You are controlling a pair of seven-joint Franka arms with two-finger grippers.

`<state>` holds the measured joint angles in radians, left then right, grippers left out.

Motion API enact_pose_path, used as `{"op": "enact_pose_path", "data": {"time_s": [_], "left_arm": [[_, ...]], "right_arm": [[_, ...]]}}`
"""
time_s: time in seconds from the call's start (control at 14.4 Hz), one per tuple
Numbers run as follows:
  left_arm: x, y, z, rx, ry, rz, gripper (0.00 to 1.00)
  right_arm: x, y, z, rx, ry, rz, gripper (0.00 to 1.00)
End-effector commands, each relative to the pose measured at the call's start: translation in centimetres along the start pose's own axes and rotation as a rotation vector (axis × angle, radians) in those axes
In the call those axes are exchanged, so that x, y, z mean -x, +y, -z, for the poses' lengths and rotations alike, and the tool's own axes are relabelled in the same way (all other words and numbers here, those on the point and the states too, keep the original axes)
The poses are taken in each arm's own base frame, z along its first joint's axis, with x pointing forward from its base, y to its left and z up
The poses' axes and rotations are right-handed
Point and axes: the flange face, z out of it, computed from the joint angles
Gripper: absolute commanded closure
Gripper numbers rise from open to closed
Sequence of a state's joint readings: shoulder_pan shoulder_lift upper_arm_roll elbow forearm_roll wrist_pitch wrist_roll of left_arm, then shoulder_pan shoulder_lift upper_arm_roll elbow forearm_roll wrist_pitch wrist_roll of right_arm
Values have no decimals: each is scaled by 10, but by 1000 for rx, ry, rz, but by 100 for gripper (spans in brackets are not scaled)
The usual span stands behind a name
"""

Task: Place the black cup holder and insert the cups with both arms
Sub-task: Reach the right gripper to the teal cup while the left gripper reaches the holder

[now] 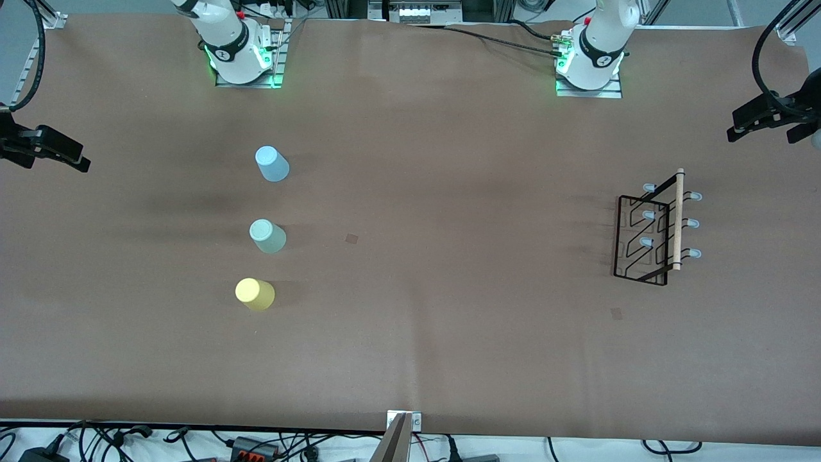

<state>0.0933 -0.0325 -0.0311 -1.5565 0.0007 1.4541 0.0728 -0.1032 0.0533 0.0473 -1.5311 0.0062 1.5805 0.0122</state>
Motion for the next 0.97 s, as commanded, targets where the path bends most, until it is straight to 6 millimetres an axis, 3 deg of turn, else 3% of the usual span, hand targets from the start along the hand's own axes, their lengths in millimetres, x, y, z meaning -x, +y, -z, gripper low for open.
{"op": "enact_pose_path", "data": {"time_s": [0.0,0.21,0.42,0.56,0.62,0.9], "left_arm": [[4,1,1,8,-3,-4,0],[3,1,2,8,0,-4,0],[2,1,2,7,1,1,0],[-2,0,-4,2,-11,4,0],[-3,4,-4,1,-11,0,0],[-16,1,-24,7,-52,10,0]], "right_arm": [[4,0,4,-13,14,-3,0],[2,-4,-3,-16,15,14,0],[8,-12,-29,-12,-53,38,0],[8,-18,-61,-14,-93,68,0],[7,-30,-79,-15,-86,89,0],[7,-64,-175,-16,29,128,0]]}}
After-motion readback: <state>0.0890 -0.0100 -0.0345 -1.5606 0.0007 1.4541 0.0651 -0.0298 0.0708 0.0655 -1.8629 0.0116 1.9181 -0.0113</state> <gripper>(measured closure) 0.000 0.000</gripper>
